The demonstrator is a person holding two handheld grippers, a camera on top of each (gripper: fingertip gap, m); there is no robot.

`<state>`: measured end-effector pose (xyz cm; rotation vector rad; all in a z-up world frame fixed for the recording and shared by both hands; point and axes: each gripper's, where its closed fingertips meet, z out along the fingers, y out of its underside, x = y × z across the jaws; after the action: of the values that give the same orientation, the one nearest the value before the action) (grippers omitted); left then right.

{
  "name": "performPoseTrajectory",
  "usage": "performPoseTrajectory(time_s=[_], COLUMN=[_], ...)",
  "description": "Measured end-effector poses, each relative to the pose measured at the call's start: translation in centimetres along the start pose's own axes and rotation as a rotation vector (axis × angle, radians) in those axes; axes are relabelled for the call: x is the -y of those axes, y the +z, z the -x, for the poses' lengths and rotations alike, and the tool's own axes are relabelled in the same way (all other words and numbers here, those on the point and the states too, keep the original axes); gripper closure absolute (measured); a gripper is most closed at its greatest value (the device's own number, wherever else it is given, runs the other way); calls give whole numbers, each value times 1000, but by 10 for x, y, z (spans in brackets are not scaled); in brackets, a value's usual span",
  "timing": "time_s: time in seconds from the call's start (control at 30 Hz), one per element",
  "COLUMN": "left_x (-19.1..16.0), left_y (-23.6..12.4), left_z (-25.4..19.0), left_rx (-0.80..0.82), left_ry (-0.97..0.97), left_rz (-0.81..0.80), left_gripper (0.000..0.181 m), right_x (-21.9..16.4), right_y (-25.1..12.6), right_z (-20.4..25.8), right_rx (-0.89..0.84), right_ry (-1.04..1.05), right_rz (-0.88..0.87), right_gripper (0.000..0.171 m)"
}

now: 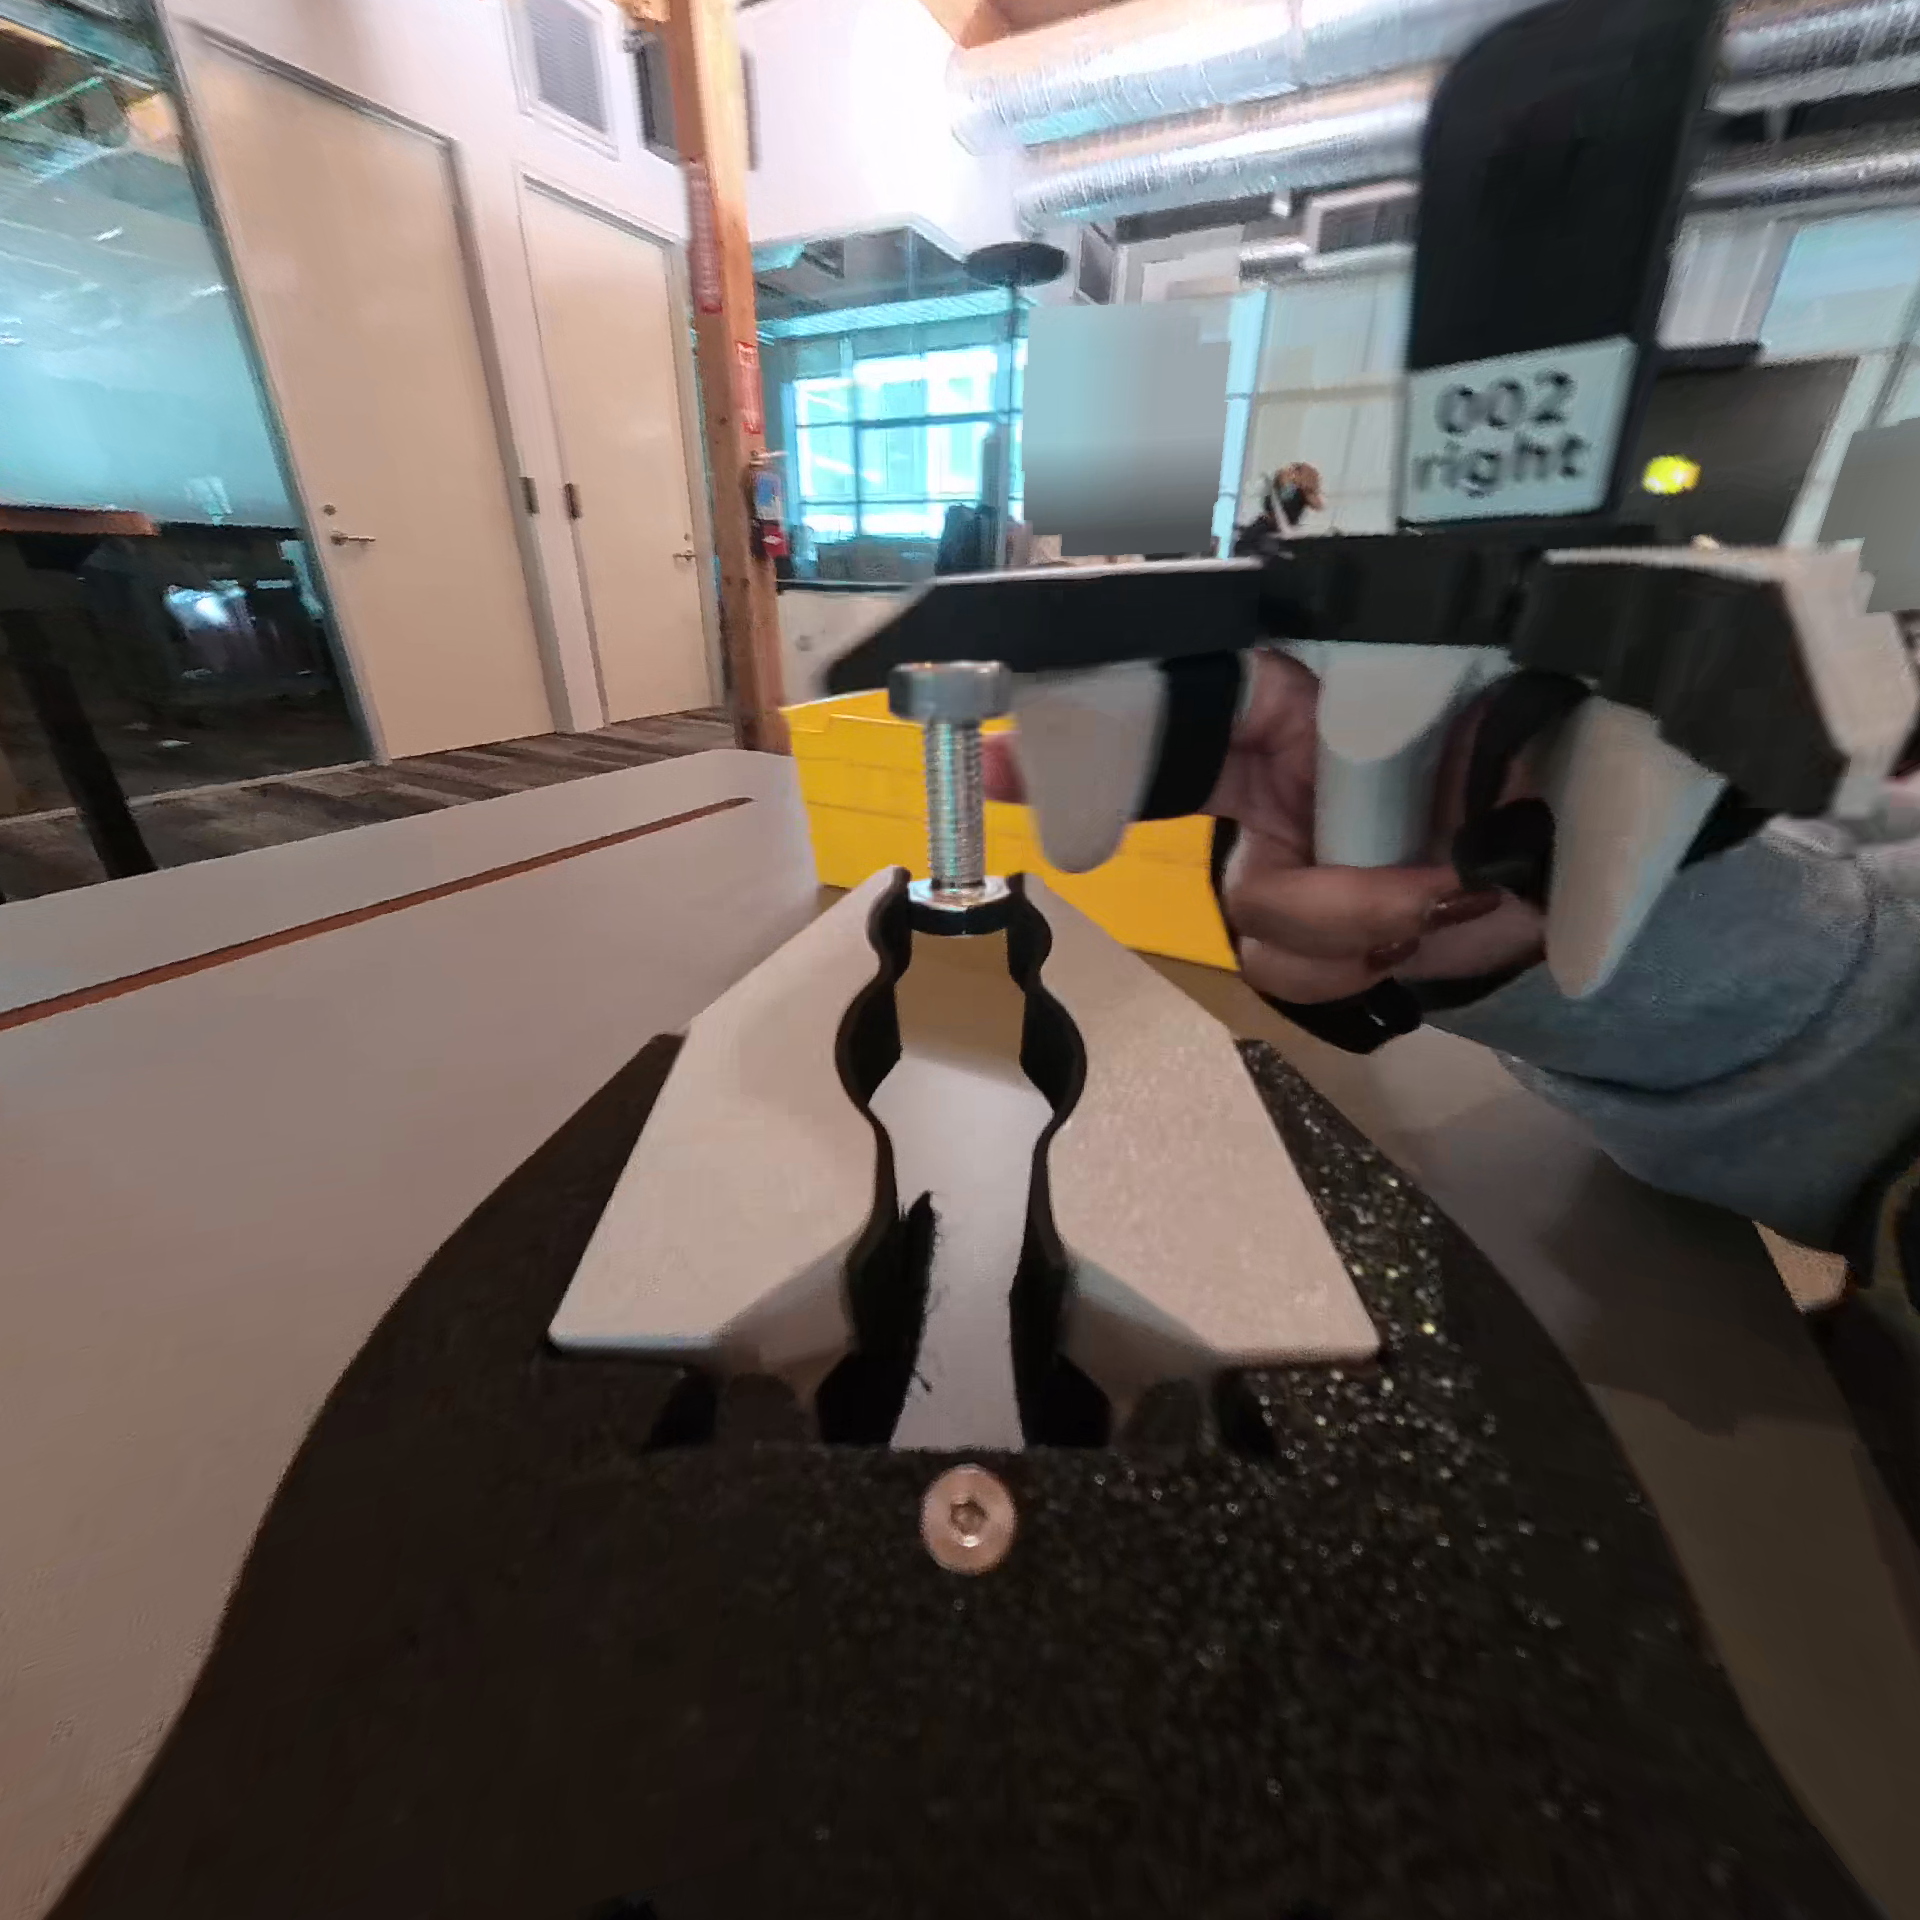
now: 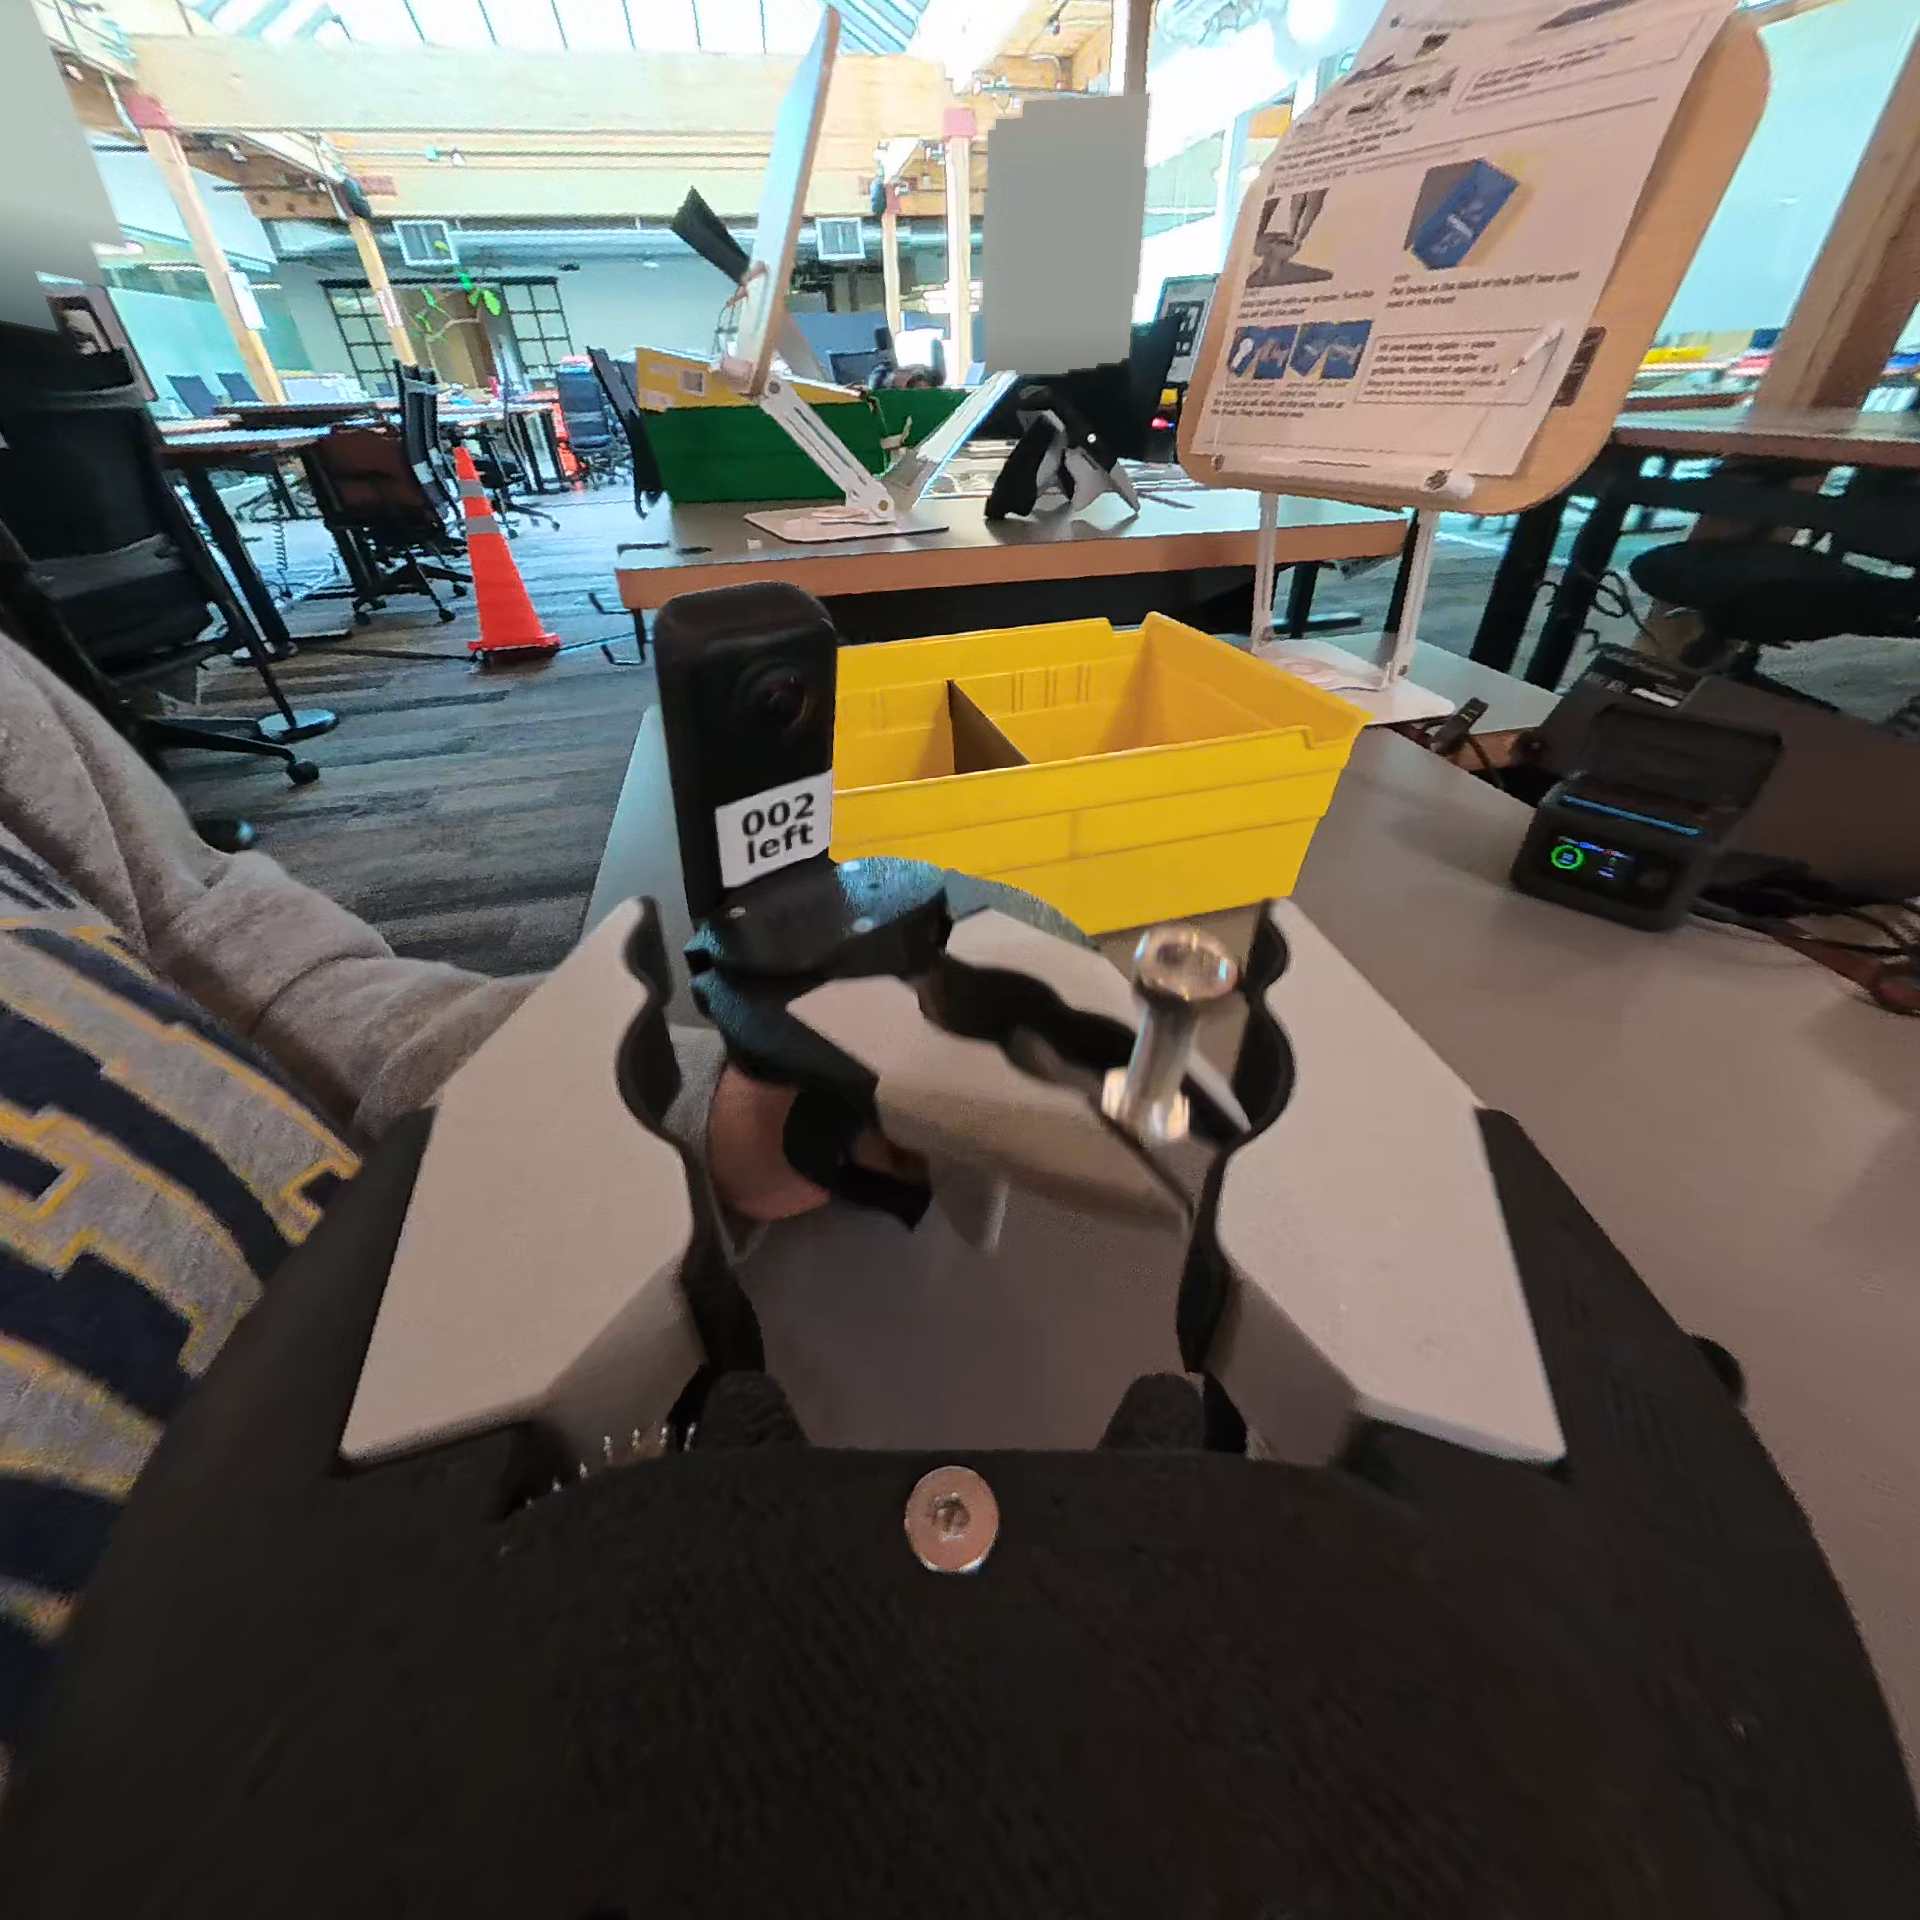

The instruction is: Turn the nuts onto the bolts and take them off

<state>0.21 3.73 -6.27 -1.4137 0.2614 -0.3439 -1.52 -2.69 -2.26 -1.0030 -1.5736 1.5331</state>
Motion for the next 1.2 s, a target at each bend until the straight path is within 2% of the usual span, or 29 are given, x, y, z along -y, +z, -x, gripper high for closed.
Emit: performPoseTrajectory(time_s=[0.07, 0.23, 0.33, 0.4, 0.47, 0.57, 0.67, 0.7, 0.77, 0.9, 1.03, 1.1, 1.2], left_x=[3, -1, 4, 9, 7, -3, 4, 6, 10, -1, 17, 19, 10], left_y=[-3, 5, -2, -8, -3, 8, -3, -9, -10, 10, -8, -15, -3], left_z=[6, -17, 1, 13, 1, -21, 4, 15, 12, -29, -5, 10, -14], left_rx=[17, -92, -8, 37, -13, -86, 20, 63, 29, -138, -65, -5, -83], left_ry=[-40, -12, -62, -115, -76, 8, -58, -96, -118, -13, -163, -199, -92], left_rz=[-22, -1, -34, -72, -49, 20, -25, -43, -70, 9, -120, -145, -59], left_gripper=[165, 165, 165, 166, 165, 165, 165, 166, 166, 165, 165, 165, 166], right_x=[3, 2, -5, -1, 5, -2, -3, -2, 5, 4, 3, 5, 0], right_y=[-10, 7, -1, -13, -14, 1, -8, -16, -24, -4, -11, -16, -6], right_z=[-5, -7, -2, -7, -15, -9, -4, -5, -14, -11, 6, 4, -8], right_rx=[-31, 8, 18, -17, -42, 13, 8, -5, -49, 11, 67, 47, 9], right_ry=[6, 8, 19, 20, 33, 37, 27, 10, 10, 23, 29, 21, 6], right_rz=[-23, -14, 16, -18, -47, 6, 3, -10, -49, -12, -16, -26, 20], right_gripper=[70, 69, 70, 88, 87, 82, 79, 87, 93, 85, 83, 92, 82])
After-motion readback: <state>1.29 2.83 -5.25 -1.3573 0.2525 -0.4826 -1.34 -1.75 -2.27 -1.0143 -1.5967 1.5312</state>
